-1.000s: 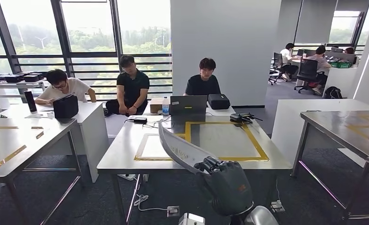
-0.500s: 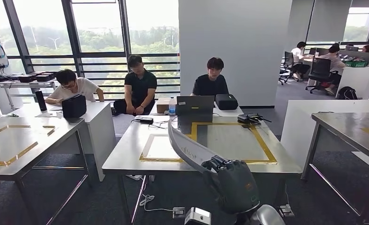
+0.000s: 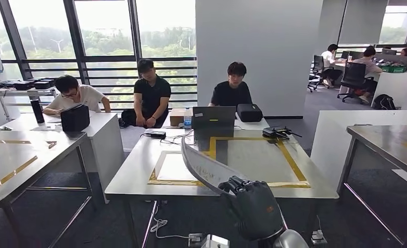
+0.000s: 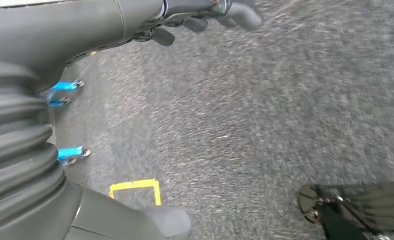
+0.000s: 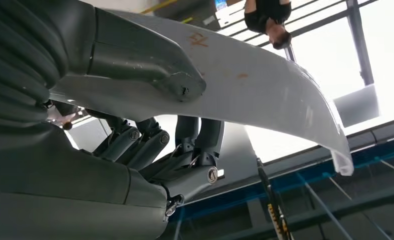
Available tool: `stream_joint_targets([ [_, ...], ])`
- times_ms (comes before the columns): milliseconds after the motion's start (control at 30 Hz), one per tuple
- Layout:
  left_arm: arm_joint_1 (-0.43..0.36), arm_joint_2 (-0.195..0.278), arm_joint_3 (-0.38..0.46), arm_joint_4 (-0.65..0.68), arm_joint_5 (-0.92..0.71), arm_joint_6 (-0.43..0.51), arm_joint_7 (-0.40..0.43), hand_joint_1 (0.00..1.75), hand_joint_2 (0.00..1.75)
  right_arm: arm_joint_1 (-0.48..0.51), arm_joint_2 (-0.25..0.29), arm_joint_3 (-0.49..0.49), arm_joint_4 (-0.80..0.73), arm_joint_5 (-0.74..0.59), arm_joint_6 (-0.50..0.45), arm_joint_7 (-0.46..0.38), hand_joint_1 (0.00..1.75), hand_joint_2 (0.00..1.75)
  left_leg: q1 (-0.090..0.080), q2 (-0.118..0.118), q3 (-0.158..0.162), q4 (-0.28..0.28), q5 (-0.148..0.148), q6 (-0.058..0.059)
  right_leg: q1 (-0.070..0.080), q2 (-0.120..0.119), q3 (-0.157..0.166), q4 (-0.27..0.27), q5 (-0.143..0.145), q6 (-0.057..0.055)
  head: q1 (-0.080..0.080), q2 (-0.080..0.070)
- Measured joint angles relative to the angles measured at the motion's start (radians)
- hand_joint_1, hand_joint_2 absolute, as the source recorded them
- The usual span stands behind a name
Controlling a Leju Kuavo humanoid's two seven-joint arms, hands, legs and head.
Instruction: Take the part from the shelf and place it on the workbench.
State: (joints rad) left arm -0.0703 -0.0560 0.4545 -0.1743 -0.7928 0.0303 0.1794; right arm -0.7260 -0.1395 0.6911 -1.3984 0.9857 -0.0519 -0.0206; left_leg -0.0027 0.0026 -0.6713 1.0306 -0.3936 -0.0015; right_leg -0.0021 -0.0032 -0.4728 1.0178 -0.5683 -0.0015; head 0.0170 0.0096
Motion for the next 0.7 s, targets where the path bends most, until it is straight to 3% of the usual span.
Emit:
stream_joint_targets([
  [67, 0.004, -0.001, 0.002, 0.0, 0.001, 0.001, -0.007, 0.0, 1.75, 0.001, 0.002, 0.001, 0.0, 0.003, 0.0, -0.001, 1.75, 1.75, 0.003, -0.004, 0.019, -0.011, -0.011, 0.013, -0.001, 0.001, -0.02, 0.051, 0.024, 0.01, 0.001, 0.0],
  [133, 0.005, -0.001, 0.003, 0.0, 0.002, 0.001, -0.014, 0.0, 1.75, 0.0, 0.002, 0.003, 0.0, 0.005, 0.001, -0.003, 1.75, 1.75, 0.006, -0.008, 0.044, -0.021, -0.025, 0.022, -0.002, 0.003, -0.095, 0.164, 0.034, 0.015, 0.002, 0.0],
  [200, 0.006, -0.001, 0.006, 0.0, 0.003, 0.002, -0.019, 0.0, 1.75, 0.004, 0.002, 0.006, 0.0, 0.006, 0.002, -0.003, 1.75, 1.75, 0.005, -0.013, 0.068, -0.022, -0.047, 0.026, -0.003, 0.004, -0.184, 0.266, -0.013, 0.022, 0.004, 0.0],
  [233, 0.008, -0.001, 0.008, 0.0, 0.004, 0.002, -0.02, 0.0, 1.75, 0.008, 0.002, 0.008, 0.001, 0.006, 0.002, -0.003, 1.75, 1.75, 0.005, -0.016, 0.083, -0.022, -0.059, 0.026, -0.003, 0.004, -0.217, 0.287, -0.044, 0.024, 0.004, 0.0],
  [267, 0.011, -0.001, 0.01, 0.0, 0.005, 0.002, -0.02, 0.0, 1.75, 0.012, 0.002, 0.01, 0.001, 0.006, 0.002, -0.003, 1.75, 1.75, 0.005, -0.019, 0.099, -0.022, -0.072, 0.025, -0.004, 0.004, -0.239, 0.284, -0.061, 0.025, 0.005, 0.0],
  [300, 0.013, -0.001, 0.011, 0.0, 0.006, 0.003, -0.02, 0.0, 1.75, 0.014, 0.002, 0.011, 0.002, 0.006, 0.002, -0.003, 1.75, 1.75, 0.005, -0.021, 0.117, -0.022, -0.086, 0.023, -0.004, 0.004, -0.246, 0.251, -0.051, 0.024, 0.005, 0.0],
  [333, 0.016, -0.001, 0.012, 0.0, 0.006, 0.003, -0.02, 0.0, 1.75, 0.015, 0.002, 0.013, 0.002, 0.006, 0.002, -0.003, 1.75, 1.75, 0.005, -0.022, 0.135, -0.022, -0.099, 0.021, -0.005, 0.004, -0.241, 0.196, -0.015, 0.022, 0.006, 0.0],
  [400, 0.019, -0.001, 0.013, 0.001, 0.006, 0.004, -0.021, 0.0, 1.75, 0.016, 0.002, 0.016, 0.004, 0.006, 0.002, -0.003, 1.75, 1.75, 0.005, -0.024, 0.161, -0.02, -0.127, 0.014, -0.004, 0.002, -0.221, 0.068, 0.106, 0.018, 0.007, 0.0],
  [433, 0.019, -0.002, 0.013, 0.001, 0.006, 0.005, -0.021, 0.0, 1.75, 0.018, 0.001, 0.017, 0.005, 0.006, 0.002, -0.002, 1.75, 1.75, 0.005, -0.024, 0.168, -0.02, -0.142, 0.008, -0.001, 0.002, -0.211, 0.029, 0.149, 0.013, 0.006, 0.0],
  [467, 0.019, -0.002, 0.014, 0.001, 0.006, 0.006, -0.021, 0.0, 1.75, 0.02, 0.001, 0.018, 0.006, 0.006, 0.002, -0.002, 1.75, 1.75, 0.006, -0.025, 0.178, -0.016, -0.151, 0.002, 0.003, 0.003, -0.205, 0.007, 0.17, 0.006, 0.006, 0.0],
  [567, 0.018, -0.002, 0.015, -0.001, 0.005, 0.005, -0.02, 0.0, 1.75, 0.019, 0.001, 0.017, 0.004, 0.007, 0.0, 0.0, 1.75, 1.75, 0.009, -0.022, 0.201, 0.004, -0.157, -0.018, 0.005, 0.007, -0.171, -0.001, 0.15, -0.019, 0.004, 0.0],
  [600, 0.016, -0.003, 0.015, -0.001, 0.004, 0.003, -0.018, 0.0, 1.75, 0.018, 0.001, 0.016, 0.003, 0.007, -0.001, 0.0, 1.75, 1.75, 0.01, -0.019, 0.186, 0.037, -0.152, -0.023, 0.004, 0.007, -0.156, -0.002, 0.143, -0.025, 0.003, 0.0],
  [667, 0.011, -0.005, 0.015, -0.001, 0.003, -0.002, -0.015, 0.0, 1.75, 0.018, 0.001, 0.016, 0.002, 0.008, -0.002, 0.001, 1.75, 1.75, 0.011, -0.014, 0.107, 0.162, -0.155, -0.031, 0.001, 0.007, -0.126, -0.002, 0.125, -0.032, 0.001, 0.0],
  [700, 0.011, -0.005, 0.015, -0.001, 0.003, -0.003, -0.013, 0.0, 1.75, 0.02, 0.001, 0.015, 0.002, 0.008, -0.002, 0.001, 1.75, 1.75, 0.011, -0.012, 0.056, 0.225, -0.177, -0.033, 0.001, 0.007, -0.112, -0.002, 0.111, -0.033, 0.0, 0.0],
])
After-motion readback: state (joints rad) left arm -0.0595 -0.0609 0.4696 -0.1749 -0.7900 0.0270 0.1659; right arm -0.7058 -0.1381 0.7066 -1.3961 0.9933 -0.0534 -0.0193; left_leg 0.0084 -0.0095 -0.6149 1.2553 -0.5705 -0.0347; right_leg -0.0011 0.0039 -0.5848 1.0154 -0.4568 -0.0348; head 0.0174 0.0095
